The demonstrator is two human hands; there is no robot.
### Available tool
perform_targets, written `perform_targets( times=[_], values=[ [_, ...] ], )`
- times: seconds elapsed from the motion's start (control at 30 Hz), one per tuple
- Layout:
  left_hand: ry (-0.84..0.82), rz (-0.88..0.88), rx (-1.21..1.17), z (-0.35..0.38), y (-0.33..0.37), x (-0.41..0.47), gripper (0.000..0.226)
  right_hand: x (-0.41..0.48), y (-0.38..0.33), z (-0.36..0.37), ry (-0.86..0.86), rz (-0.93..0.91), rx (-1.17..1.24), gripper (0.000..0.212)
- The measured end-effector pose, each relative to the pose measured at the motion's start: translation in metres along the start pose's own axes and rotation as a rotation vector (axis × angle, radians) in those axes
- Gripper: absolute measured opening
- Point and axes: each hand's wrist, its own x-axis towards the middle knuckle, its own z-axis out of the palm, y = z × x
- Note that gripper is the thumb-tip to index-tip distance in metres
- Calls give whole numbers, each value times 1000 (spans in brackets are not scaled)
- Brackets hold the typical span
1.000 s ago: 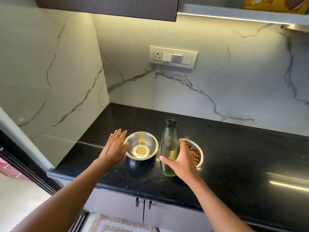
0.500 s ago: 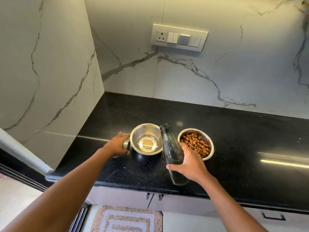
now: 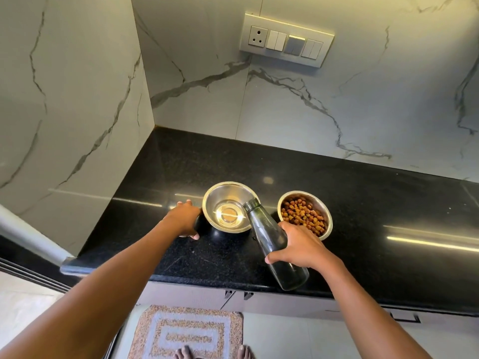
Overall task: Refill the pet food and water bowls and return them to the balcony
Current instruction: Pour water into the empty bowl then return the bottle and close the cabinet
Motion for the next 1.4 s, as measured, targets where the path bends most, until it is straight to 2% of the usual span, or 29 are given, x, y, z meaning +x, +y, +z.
perform_targets(
  times=[0.47, 0.83, 1.2, 1.4],
  values=[
    [10, 15, -3, -3, 2, -4, 85, 9, -5, -2, -104, -1, -28, 85],
    [21, 37, 18, -3, 1, -8, 85, 5, -6, 1, -109, -15, -40, 81],
    [-3, 57, 38, -7, -2, -11, 103, -1, -6, 1, -98, -6, -29, 77],
    [-5, 73, 39, -10, -3, -15, 103, -1, -8, 0, -106, 3, -41, 76]
  ],
)
